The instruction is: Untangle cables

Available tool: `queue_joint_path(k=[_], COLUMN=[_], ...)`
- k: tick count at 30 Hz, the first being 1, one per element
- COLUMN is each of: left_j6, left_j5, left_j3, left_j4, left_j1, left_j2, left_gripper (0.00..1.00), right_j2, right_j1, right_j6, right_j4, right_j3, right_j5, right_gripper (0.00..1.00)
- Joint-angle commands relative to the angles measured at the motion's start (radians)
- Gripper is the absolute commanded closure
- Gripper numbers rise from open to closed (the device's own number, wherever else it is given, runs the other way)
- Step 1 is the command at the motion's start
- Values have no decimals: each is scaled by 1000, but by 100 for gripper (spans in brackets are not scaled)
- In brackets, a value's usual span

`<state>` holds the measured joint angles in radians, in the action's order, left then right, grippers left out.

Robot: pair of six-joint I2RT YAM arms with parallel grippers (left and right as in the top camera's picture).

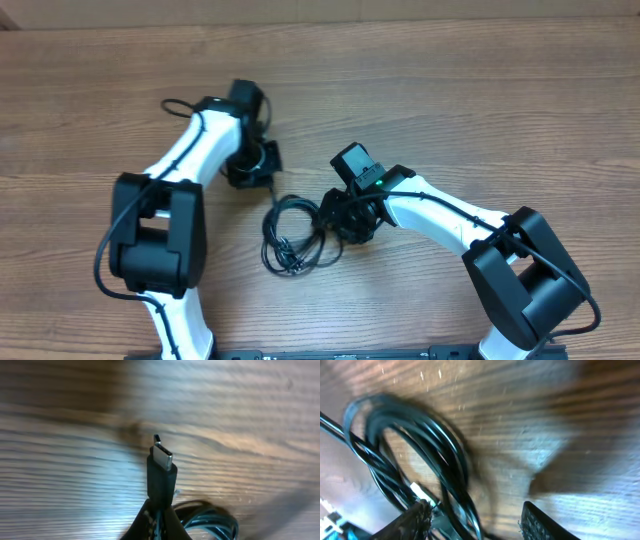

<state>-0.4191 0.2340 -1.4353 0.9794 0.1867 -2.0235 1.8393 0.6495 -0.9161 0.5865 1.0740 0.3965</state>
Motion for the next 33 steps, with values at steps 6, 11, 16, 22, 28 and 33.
queue_joint_path(k=[6,11,16,22,28,33], left_j6=[-62,-92,-109,-72,-75,-75], left_j5=[172,212,212,168,-55,-85], left_j3=[-19,-19,-17,-7,-7,-5], left_j4=[-13,-13,-7,-1,16,7], left_j1=[-166,-230,-242,-214,-201,-198], left_j2=[-7,-7,-7,-7,-7,-9], left_gripper=[96,96,96,96,91,83], right_j2=[3,3,3,3,3,3], right_j1=[10,10,12,21,47,69], right_j6=[27,19,-36,-91,-109,-161], right_j4=[-10,-16,-24,-39,-79,-127], right_j3=[-8,-8,-8,-8,-8,-8], right_j5=[68,66,26,16,7,-50], right_gripper=[40,37,36,36,40,45])
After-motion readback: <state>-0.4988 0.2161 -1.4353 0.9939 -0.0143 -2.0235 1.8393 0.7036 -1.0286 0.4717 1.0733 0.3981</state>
